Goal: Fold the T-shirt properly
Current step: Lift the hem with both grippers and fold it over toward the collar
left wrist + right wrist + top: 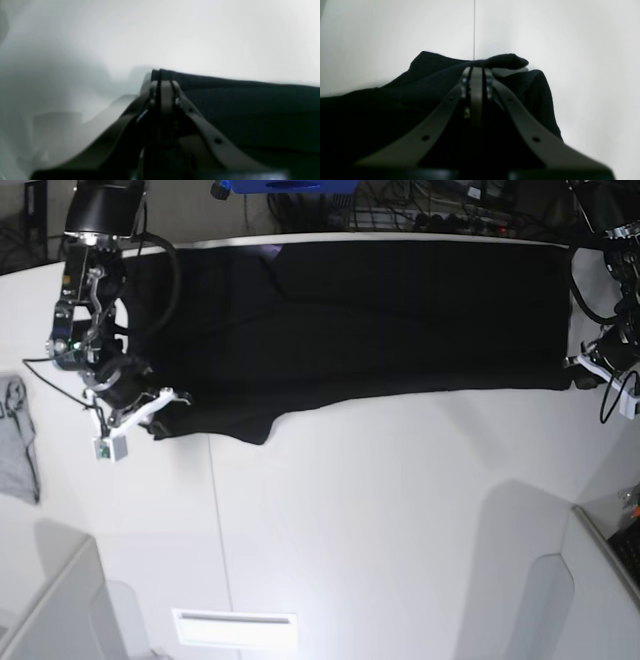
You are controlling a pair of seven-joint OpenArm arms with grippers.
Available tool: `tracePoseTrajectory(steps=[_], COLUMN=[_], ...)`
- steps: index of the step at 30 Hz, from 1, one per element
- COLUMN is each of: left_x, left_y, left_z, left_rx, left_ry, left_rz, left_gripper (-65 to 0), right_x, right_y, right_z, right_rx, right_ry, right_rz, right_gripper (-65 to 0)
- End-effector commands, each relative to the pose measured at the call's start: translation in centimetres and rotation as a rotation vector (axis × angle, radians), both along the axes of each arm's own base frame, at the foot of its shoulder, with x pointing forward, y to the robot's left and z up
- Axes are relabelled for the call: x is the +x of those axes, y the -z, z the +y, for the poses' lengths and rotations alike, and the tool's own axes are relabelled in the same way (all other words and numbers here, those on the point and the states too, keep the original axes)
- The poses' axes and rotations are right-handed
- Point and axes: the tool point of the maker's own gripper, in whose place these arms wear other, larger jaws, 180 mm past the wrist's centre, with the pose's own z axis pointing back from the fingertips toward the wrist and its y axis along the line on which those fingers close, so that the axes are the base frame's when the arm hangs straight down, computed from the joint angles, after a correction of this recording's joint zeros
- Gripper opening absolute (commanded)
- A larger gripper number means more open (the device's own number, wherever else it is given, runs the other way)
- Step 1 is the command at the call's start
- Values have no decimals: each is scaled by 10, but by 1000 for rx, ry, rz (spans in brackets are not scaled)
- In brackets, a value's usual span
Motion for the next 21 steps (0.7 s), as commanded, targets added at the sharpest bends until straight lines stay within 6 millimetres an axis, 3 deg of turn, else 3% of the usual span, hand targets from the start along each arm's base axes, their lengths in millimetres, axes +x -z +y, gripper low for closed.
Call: tracePoseTrajectory(steps=[1, 12, 21], left_x=[10, 3, 3], left_y=[-18, -22, -23], left_z=[9, 4, 4], left_rx=[31, 54, 57], left_ry=[4, 29, 32], left_rz=[-51, -48, -49], left_gripper=[-650, -650, -650], right_x=[7, -21, -45], right_y=[-15, -12, -14], right_z=[-3, 2, -21], right_rx=[-8, -24, -37], right_ry=[0, -19, 56], right_rz=[-54, -35, -5], right_gripper=[-650, -650, -650])
